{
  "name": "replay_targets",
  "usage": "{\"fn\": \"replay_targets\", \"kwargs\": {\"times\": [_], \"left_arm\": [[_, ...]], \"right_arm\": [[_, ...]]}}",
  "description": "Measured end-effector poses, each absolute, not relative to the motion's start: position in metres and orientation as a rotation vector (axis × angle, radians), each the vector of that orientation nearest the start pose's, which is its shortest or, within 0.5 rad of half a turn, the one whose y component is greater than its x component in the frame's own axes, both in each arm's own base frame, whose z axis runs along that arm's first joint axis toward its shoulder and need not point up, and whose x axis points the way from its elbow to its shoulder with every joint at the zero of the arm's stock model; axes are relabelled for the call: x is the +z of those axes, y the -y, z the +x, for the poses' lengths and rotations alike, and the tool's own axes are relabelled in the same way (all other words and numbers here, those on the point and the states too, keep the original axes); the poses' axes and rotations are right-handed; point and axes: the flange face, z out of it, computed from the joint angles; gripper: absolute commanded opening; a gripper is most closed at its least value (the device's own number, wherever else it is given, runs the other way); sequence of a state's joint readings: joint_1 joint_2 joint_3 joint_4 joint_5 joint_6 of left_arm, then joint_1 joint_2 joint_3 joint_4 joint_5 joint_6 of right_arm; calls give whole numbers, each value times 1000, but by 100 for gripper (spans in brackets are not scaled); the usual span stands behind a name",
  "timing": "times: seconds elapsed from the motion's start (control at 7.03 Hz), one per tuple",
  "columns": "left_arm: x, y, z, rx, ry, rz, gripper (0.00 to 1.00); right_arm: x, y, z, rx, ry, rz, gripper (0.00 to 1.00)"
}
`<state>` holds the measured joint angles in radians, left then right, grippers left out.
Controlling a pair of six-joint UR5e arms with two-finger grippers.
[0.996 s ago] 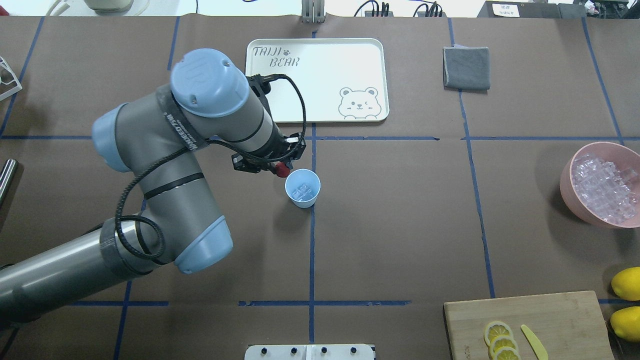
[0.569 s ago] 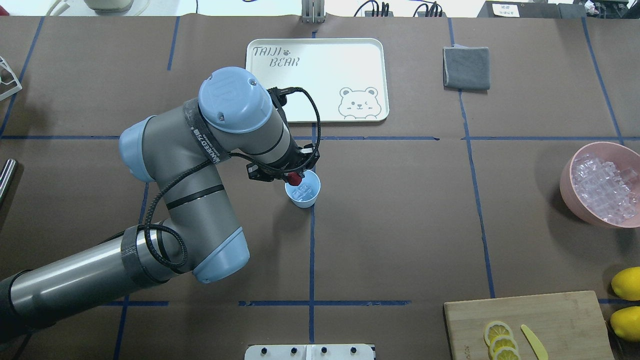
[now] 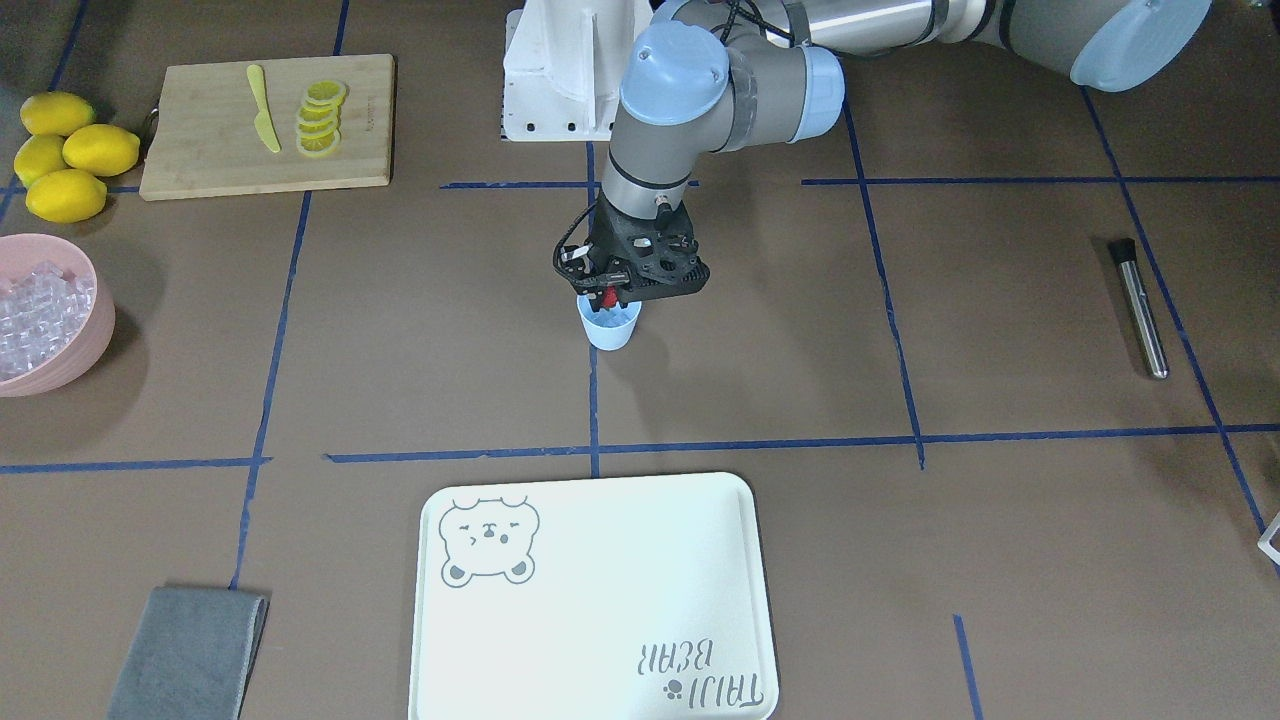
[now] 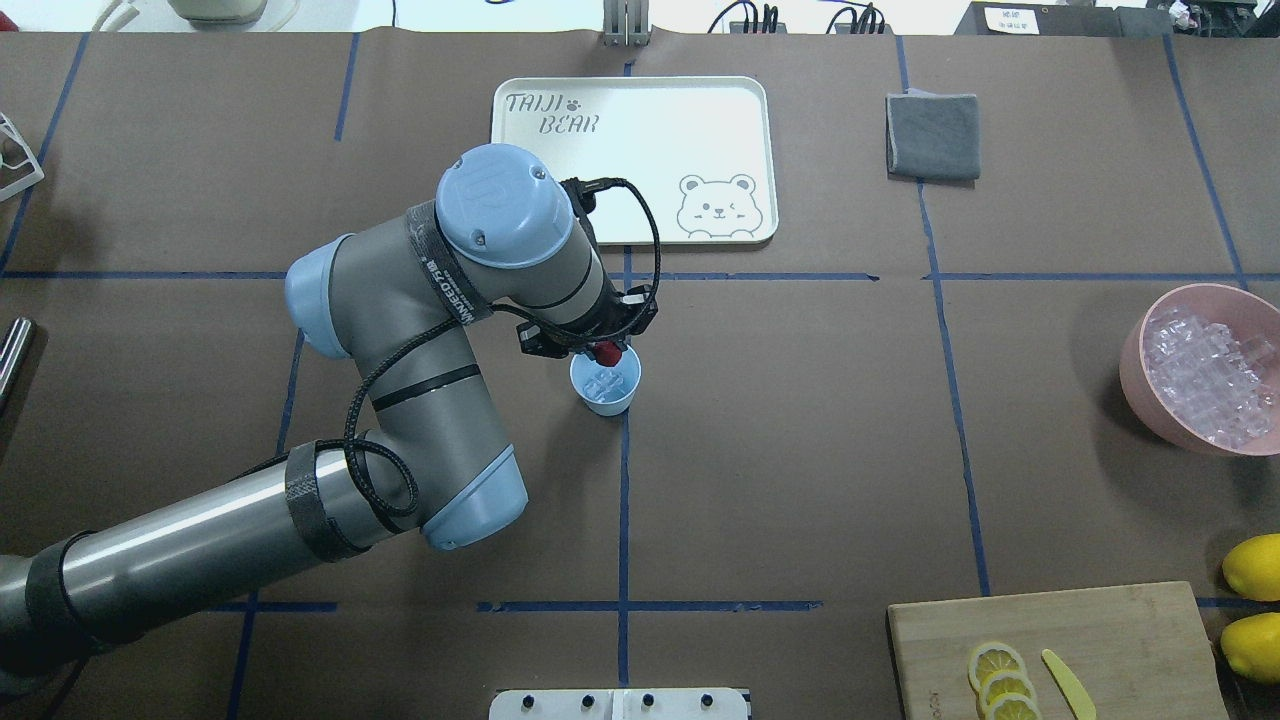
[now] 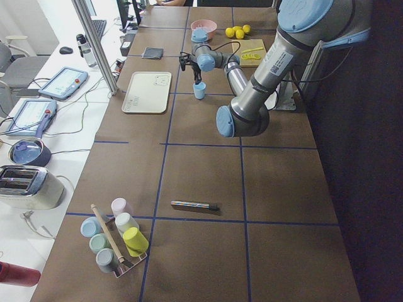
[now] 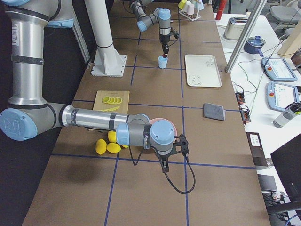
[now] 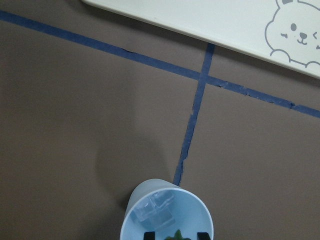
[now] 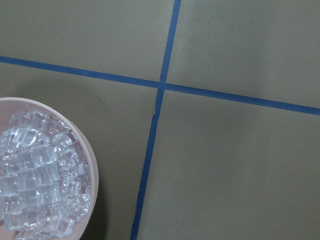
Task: Mash ice and strawberries in cup
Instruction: 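Open the left gripper to drop the strawberry into the cup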
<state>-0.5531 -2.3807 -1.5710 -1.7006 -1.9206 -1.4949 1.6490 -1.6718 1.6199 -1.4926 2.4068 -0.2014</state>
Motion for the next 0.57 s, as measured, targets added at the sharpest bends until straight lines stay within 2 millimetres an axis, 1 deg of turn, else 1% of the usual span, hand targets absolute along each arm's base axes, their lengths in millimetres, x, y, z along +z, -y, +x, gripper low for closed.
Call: {"fn": "replay_targets", "kwargs": {"times": [0.14,0.28,0.43,0.57], "left_arm": [[148,459,554,-273,-986,-19,29],[148,459,554,-272,-987,-19,66],[148,458,553,-270,-989,-18,100],[148,457,552,-269,-990,-17,100]], "right_arm": [[669,445,94,-127,825,142,99],[669,445,94,-128,825,143,100],[668,446,95,-129,824,145,100],[668,446,95,-130,824,146,100]]}}
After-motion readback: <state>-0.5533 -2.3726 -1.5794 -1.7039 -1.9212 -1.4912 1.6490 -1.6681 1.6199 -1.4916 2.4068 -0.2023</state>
